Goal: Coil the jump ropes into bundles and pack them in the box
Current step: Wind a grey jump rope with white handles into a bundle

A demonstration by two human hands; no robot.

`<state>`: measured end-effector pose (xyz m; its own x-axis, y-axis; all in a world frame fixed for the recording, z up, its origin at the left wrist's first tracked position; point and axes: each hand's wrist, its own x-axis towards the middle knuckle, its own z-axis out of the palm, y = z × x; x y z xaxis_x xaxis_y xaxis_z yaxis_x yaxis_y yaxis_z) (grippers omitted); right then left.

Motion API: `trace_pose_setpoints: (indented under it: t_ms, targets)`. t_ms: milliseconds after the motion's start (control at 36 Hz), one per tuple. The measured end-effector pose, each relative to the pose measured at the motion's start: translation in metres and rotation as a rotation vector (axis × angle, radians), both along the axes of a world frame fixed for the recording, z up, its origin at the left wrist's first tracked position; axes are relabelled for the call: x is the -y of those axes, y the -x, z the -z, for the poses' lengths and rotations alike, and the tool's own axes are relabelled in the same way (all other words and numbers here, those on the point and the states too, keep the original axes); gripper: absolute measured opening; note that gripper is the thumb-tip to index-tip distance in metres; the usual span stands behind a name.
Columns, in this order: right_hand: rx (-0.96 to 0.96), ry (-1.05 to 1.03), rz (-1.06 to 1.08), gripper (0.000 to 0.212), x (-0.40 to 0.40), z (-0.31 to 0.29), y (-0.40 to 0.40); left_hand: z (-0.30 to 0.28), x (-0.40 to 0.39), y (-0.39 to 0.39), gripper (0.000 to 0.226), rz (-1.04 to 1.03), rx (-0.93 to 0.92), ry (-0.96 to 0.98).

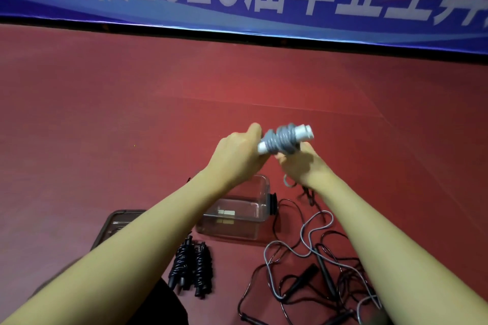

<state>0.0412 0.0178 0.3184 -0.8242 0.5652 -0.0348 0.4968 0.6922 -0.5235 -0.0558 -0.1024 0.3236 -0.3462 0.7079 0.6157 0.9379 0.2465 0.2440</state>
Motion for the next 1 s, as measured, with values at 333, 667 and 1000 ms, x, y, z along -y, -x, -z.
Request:
trace_pose_setpoints:
  t_ms: [333, 667, 1000]
  targets:
    - [0.084, -0.030, -0.055, 0.023, 0.030, -0.002, 0.006, 0.013, -0.008, 0.008, 0.022, -0.320, 0.471, 0.105]
    - [0.243, -0.549, -0.211, 0.018, 0.049, -0.016, -0.002, 0.041, -0.001, 0.031, 0.018, -0.491, 0.230, 0.481]
    - [0.017, -0.513, -0.174, 0.033, 0.029, -0.012, -0.005, 0.043, -0.002, 0.025, 0.073, -0.273, 0.154, 0.592]
